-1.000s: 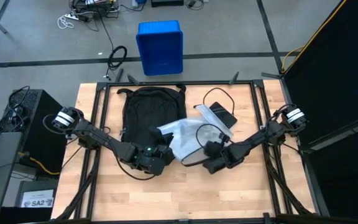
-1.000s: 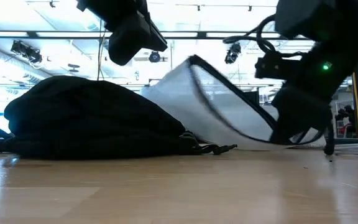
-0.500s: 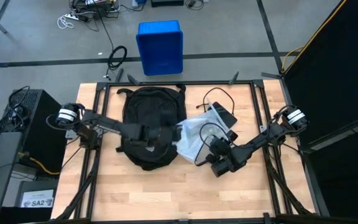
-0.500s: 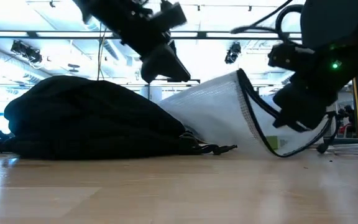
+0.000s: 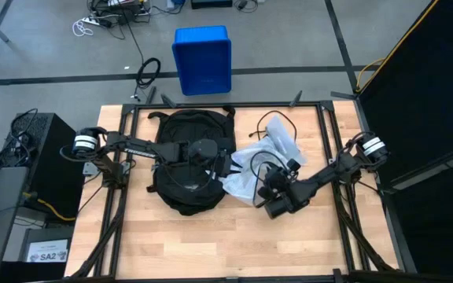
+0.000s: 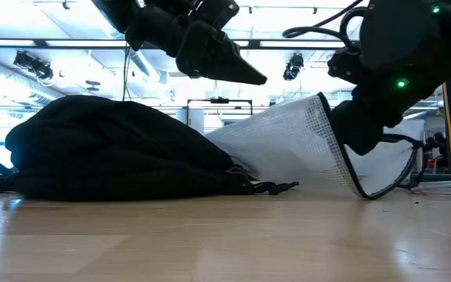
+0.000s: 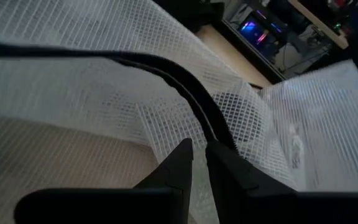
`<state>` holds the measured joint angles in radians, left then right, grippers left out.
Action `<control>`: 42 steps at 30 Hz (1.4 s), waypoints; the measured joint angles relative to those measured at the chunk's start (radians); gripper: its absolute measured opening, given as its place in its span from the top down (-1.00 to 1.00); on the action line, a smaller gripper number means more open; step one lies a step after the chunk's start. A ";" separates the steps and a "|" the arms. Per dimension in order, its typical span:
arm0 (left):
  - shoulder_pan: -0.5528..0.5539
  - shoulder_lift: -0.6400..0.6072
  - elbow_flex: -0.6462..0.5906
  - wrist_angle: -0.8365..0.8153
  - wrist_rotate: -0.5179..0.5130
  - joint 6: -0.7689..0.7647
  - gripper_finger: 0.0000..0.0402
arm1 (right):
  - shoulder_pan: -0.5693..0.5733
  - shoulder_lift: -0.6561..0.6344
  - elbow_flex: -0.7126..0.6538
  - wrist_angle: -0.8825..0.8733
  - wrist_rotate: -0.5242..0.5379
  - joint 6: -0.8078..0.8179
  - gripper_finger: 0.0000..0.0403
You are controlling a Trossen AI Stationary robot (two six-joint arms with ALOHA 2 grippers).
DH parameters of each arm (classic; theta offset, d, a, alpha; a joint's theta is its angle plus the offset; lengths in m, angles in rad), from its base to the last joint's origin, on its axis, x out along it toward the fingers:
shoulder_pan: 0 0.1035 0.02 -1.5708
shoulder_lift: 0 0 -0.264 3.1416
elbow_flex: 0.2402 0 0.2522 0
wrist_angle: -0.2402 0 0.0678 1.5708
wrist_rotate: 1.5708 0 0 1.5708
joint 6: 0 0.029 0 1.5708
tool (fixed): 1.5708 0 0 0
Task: Unpack backpack
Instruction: Remove the charger adapter from the zip bag
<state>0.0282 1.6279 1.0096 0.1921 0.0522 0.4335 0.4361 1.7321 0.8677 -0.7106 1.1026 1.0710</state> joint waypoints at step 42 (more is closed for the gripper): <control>0.037 0.167 0.009 0.074 0.117 -0.018 0.21 | -0.094 0.003 -0.006 0.807 -0.180 -0.793 0.99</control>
<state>0.0656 1.7945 1.0187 0.2663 0.1688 0.4160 0.3424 1.7355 0.8619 0.0962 0.9231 0.2780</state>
